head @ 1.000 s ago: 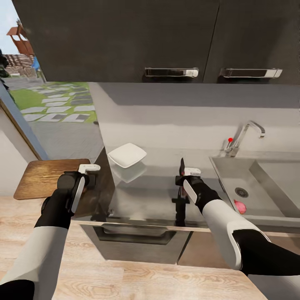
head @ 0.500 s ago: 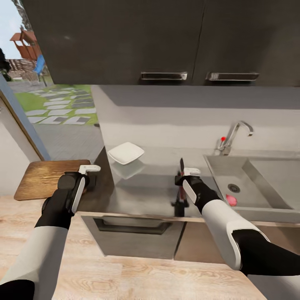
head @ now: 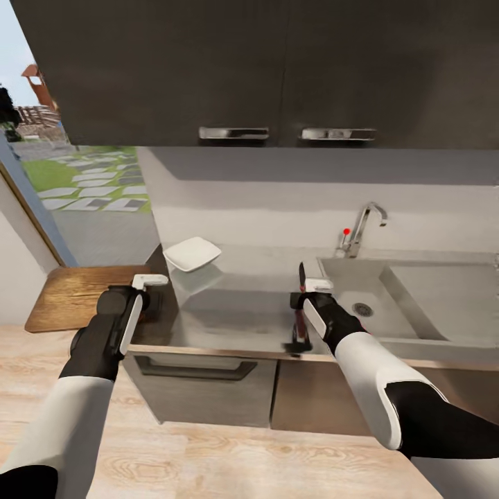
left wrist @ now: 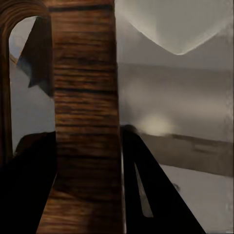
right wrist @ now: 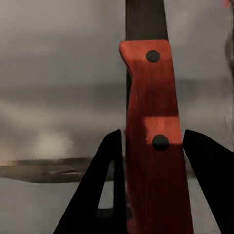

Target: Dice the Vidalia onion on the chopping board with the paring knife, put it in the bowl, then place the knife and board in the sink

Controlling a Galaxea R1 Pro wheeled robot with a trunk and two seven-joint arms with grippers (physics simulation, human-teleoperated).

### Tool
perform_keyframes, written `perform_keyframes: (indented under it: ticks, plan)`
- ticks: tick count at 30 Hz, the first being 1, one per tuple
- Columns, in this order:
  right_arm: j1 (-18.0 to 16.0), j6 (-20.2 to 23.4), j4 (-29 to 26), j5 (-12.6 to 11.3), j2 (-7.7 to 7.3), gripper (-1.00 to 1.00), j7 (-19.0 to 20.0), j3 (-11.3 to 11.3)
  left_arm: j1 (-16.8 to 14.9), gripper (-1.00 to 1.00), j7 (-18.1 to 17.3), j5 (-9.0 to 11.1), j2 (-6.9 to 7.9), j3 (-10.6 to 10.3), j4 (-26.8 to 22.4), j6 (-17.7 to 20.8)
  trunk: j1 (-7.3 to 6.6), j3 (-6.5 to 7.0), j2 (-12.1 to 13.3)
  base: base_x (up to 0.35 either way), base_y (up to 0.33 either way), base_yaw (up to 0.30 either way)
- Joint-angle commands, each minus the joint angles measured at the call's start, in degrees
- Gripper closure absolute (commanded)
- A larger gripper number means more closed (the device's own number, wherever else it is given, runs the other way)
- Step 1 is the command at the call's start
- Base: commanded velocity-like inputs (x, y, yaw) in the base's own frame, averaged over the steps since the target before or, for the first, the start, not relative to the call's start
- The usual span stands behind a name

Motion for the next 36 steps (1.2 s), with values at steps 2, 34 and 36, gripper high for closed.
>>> perform_keyframes:
  ticks: [2,34,36]
  plan:
    - [0.0,0.2,-0.1,-0.6,0.0,1.0,-0.4,0.1,-0.1,1.0,-0.1,-0.8,0.0,-1.2,-0.1,0.3,0.04,0.07,-0.1,0.0,-0.272,0.0]
    - [0.0,0.2,0.0,-0.6,0.09,1.0,-0.4,0.1,-0.1,1.0,0.0,-0.7,-0.09,-1.7,2.9,0.0,0.04,2.96,-0.1,0.0,-0.283,0.0]
    - [0.0,0.2,0.0,-0.6,0.09,1.0,-0.4,0.1,-0.1,1.0,0.0,-0.7,-0.09,-1.7,3.6,0.0,0.04,3.14,-0.1,0.0,-0.285,0.0]
